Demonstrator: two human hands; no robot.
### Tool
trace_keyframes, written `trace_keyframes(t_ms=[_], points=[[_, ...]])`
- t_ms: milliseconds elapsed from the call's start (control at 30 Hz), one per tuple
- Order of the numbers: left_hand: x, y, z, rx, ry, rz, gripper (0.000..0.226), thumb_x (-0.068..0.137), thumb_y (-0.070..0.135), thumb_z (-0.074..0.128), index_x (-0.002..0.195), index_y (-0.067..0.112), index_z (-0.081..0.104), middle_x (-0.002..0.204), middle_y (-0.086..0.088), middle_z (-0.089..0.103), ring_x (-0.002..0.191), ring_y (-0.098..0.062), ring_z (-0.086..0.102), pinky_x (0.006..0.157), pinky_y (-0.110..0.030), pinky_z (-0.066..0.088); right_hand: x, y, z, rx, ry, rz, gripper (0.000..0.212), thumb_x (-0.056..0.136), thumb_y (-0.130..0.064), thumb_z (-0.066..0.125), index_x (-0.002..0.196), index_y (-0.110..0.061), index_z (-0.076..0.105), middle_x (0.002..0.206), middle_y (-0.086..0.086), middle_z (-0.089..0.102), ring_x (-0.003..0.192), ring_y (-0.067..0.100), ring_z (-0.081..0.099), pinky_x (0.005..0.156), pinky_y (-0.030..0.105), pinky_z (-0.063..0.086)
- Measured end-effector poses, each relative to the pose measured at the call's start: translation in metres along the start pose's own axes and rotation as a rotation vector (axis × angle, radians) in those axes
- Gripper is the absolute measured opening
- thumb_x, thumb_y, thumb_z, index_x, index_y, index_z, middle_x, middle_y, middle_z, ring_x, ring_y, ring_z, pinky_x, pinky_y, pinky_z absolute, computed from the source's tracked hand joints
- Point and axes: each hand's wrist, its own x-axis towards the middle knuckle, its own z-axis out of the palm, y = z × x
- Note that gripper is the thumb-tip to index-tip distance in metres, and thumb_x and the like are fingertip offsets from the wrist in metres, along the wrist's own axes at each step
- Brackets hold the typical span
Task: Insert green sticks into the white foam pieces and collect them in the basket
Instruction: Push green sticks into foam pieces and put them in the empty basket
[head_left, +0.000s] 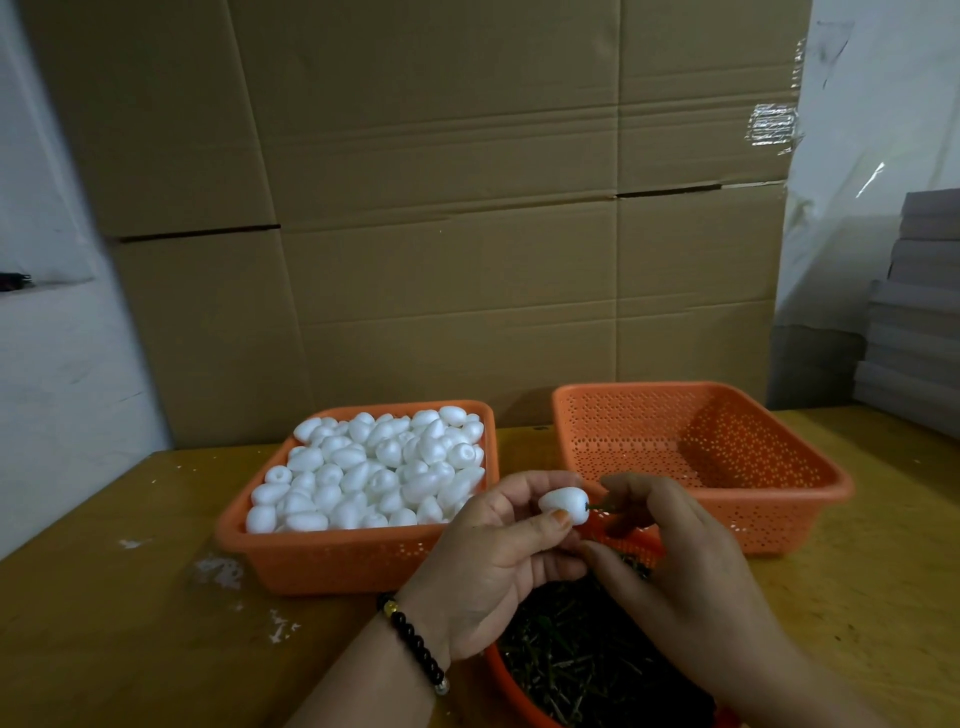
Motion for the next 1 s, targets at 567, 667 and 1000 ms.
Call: trace_keyframes(t_ms=[567, 667, 1000], points=[[-0.002, -0.005, 0.012, 0.062, -0.024, 0.001, 0.029, 0.085, 0.018, 0.068, 0.111, 0.008, 0.061, 0.104, -0.012, 0.069, 0.091, -0.019, 0.066, 0.076, -0.031, 0.053, 0.003, -0.002, 0.003, 0.345, 0.093, 0.024, 0.026, 0.082, -0.029, 0.066, 0.108, -0.026, 0.065, 0.101, -0.011, 0.067, 0.097, 0.013, 0.065, 0.078, 0.037, 0.055], [-0.003, -0.008, 0.018, 0.198, 0.006, -0.003, 0.021, 0.083, 0.026, 0.067, 0.099, 0.013, 0.067, 0.093, -0.007, 0.071, 0.085, -0.017, 0.067, 0.071, -0.027, 0.053, 0.003, -0.001, 0.006, 0.373, 0.095, 0.038, 0.025, 0.089, -0.031, 0.065, 0.113, -0.026, 0.064, 0.105, -0.011, 0.067, 0.100, 0.013, 0.065, 0.081, 0.038, 0.054], [-0.003, 0.014, 0.001, 0.943, 0.380, 0.354, 0.012, 0.087, 0.022, 0.066, 0.080, 0.032, 0.067, 0.075, 0.015, 0.068, 0.062, -0.004, 0.060, 0.054, -0.017, 0.048, 0.016, 0.038, -0.018, -0.167, 0.257, 0.105, 0.015, 0.086, -0.019, 0.063, 0.100, -0.017, 0.063, 0.101, 0.002, 0.063, 0.086, 0.018, 0.063, 0.066, 0.036, 0.054]])
